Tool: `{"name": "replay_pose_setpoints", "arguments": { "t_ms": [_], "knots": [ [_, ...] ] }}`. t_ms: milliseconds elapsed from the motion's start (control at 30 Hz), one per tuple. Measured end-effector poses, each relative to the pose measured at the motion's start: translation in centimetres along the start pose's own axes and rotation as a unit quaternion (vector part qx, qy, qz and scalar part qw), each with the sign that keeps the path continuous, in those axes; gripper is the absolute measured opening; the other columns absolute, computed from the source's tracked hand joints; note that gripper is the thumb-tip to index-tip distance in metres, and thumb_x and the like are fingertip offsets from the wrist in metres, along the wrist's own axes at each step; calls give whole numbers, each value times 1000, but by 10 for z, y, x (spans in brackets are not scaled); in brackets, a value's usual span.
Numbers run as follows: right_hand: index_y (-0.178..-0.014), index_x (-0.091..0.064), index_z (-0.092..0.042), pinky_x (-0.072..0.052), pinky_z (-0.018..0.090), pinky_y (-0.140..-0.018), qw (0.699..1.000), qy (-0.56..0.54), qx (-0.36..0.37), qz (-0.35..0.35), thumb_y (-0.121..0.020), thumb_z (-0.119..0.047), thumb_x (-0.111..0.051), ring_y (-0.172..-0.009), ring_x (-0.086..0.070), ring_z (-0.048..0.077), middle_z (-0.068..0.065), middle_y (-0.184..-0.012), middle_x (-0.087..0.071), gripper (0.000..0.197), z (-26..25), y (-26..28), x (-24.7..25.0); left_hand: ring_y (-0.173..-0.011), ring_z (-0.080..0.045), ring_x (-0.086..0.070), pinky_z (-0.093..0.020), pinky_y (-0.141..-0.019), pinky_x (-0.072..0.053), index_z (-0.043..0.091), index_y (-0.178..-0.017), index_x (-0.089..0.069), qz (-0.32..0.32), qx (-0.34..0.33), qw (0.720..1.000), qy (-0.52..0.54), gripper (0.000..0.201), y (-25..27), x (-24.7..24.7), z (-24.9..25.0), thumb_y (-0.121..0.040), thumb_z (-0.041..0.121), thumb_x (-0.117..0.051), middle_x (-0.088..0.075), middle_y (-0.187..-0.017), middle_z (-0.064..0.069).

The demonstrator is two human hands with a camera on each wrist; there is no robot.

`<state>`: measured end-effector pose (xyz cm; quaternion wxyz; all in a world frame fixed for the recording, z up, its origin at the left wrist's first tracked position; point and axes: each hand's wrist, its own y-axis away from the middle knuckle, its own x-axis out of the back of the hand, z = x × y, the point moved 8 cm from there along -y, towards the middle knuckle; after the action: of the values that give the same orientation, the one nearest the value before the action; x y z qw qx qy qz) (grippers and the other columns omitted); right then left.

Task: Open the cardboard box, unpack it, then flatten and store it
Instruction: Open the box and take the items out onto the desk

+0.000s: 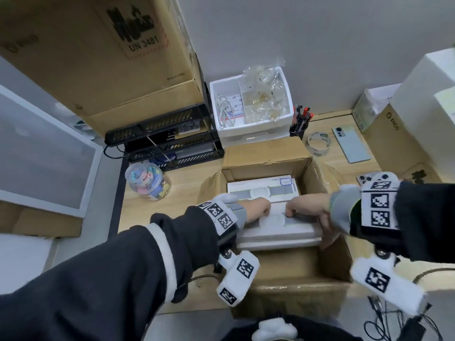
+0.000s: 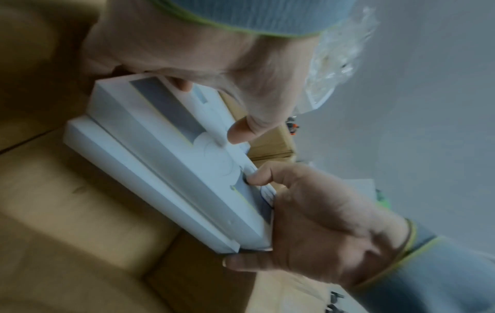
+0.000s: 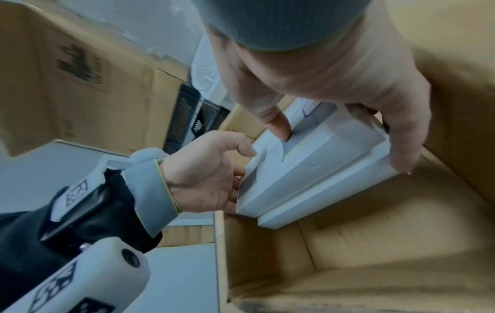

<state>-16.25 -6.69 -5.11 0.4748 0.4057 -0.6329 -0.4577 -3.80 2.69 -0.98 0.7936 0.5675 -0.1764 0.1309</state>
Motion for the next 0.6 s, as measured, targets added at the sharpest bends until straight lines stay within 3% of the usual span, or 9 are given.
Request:
{"name": "replay_pose_setpoints", "arguments": {
  "t_ms": [33,67,133,167,267,367,433,533,600],
  "knots": [
    [-100,-52,-10,-48,54,-87,1000,-6,1,0,-79,-25,-62,-91,-59,35,19,-105,-58,28,-4,14,6,-60,-14,-25,-18,-44,-20,11,-66,-28,-4,-15,1000,7,42,9,8,5,-105,6,-39,-34,-59,-7],
    [-98,-51,-9,-49,53,-87,1000,-6,13,10,-81,-25,-62,-87,-58,35,19,-101,-57,26,-10,24,14,-64,-15,-32,-17,-51,-26,12,-66,-30,5,-26,999,26,39,17,19,9,-104,10,-43,-38,-68,-8],
    [-101,-53,-10,-51,50,-87,998,-21,52,22,-82,-26,-62,-87,-58,35,18,-102,-57,27,-32,46,27,-82,-24,-44,-26,-74,-34,15,-70,-40,42,-41,997,43,30,28,47,8,-98,23,-51,-46,-82,-7],
    [-102,-54,-11,-51,49,-88,996,-32,77,26,-80,-27,-63,-90,-59,34,17,-104,-59,29,-48,57,30,-85,-24,-44,-30,-76,-34,17,-70,-41,61,-50,996,45,30,32,63,8,-97,26,-52,-47,-80,-6],
    [-102,-55,-16,-52,43,-86,986,-32,153,57,-80,-33,-59,-88,-60,30,10,-103,-61,28,-104,87,35,-71,-21,-48,-28,-69,-40,14,-70,-41,138,-82,984,81,33,55,125,15,-94,32,-54,-49,-75,-5],
    [-103,-53,-17,-52,43,-79,972,-44,218,82,-85,-30,-56,-86,-58,29,8,-97,-56,23,-161,113,28,-89,-28,-58,-36,-90,-50,14,-77,-40,234,-81,962,118,40,62,185,5,-82,49,-59,-49,-87,-4],
    [-117,-50,-17,-54,46,-84,962,-66,251,84,-86,-29,-56,-98,-58,30,7,-110,-55,33,-194,118,15,-95,-33,-59,-45,-92,-53,16,-78,-37,303,-59,943,123,54,53,219,-12,-63,62,-59,-52,-90,-6],
    [-120,-43,-13,-50,48,-96,961,-64,264,57,-92,-24,-53,-88,-55,28,9,-107,-51,31,-221,117,-15,-99,-38,-58,-50,-88,-53,15,-111,-41,353,-34,923,153,86,15,250,-43,-43,65,-57,-57,-108,-11],
    [-114,-39,-12,-49,44,-98,961,-33,270,53,-95,-16,-52,-94,-57,30,11,-108,-53,23,-234,109,-36,-104,-38,-56,-50,-94,-50,14,-125,-38,360,-21,913,189,94,-21,260,-70,-46,59,-58,-56,-114,-12]
  ]
}}
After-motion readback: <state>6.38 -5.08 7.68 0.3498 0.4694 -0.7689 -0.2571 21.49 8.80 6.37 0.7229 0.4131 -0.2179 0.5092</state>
